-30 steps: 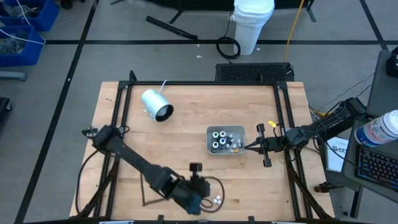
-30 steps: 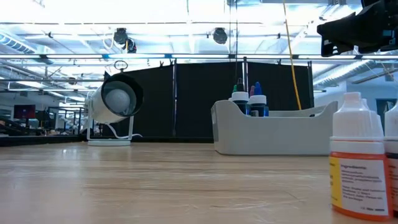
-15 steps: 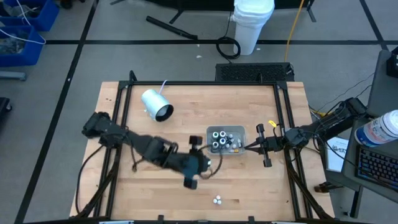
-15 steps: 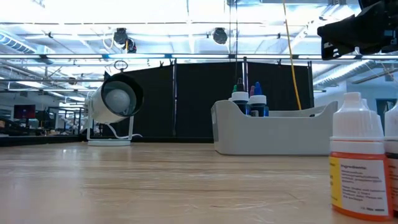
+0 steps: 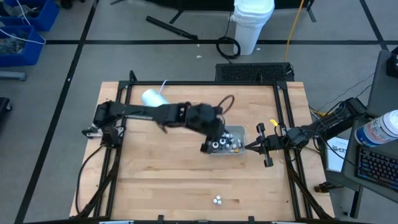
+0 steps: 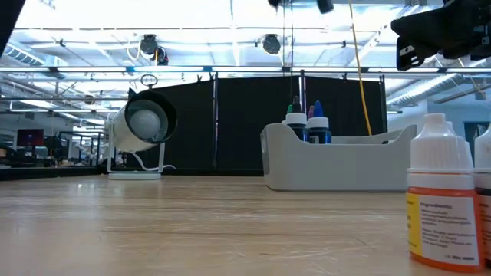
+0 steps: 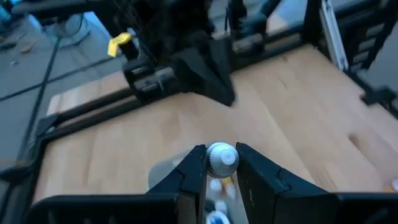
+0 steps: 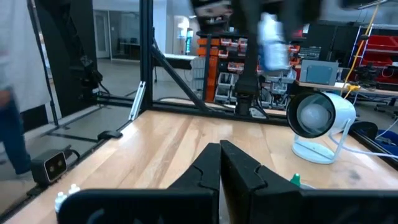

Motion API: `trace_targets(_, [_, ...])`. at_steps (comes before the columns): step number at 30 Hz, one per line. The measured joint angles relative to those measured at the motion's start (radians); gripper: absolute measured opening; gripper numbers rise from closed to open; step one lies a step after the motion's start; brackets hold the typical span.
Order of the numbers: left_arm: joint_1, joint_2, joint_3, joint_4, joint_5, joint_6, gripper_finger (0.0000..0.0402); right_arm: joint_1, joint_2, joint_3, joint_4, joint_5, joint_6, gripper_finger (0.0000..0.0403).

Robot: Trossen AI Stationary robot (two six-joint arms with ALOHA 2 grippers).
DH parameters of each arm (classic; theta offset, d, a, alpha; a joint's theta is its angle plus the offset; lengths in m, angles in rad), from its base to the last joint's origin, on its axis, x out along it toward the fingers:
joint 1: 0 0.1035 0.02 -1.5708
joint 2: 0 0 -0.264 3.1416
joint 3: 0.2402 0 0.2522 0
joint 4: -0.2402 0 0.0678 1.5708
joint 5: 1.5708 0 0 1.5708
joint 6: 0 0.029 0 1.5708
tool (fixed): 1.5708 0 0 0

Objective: Pick & Place food coloring
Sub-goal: Put the small blue food coloring bottle into the gray bin

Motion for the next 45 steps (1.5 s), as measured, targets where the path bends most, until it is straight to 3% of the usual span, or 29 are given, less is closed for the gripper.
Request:
trace_targets(4, [0.103,0.033,-0.102,0.167,0.165,-0.019,0.0076,0.000,-0.011,-0.001,-0.030,0.000,0.002,0.0004])
trace_targets(10, [0.188,0.102,-0.146,0.285,0.206,-0.041,0.0076,0.000,-0.050,-0.001,-0.090,0.013,-0.027,0.0004])
trace_targets(19, [0.161,0.226,-0.025,0.230,0.055,-0.009,0.0076,0.000,-0.133,0.000,-0.059,0.046,-0.239,0.0004])
trace_targets(26, [0.118,0.366,0.235,0.067,-0.014,-0.077,0.0076,0.000,-0.243,0.000,-0.061,0.340,-0.288,0.0004])
trace_targets(29, [0.099,0.428,0.312,-0.001,-0.092,-0.069,0.0076,0.000,-0.283,0.000,-0.073,0.400,-0.329,0.0004])
trace_targets(39, [0.082,0.454,0.289,-0.005,-0.202,-0.167,0.0076,0.001,-0.337,0.000,-0.093,0.400,-0.387,0.0004])
trace_targets(45, [0.044,0.454,0.289,-0.003,-0.195,-0.175,0.0076,0.001,-0.334,0.000,-0.114,0.399,-0.367,0.0004])
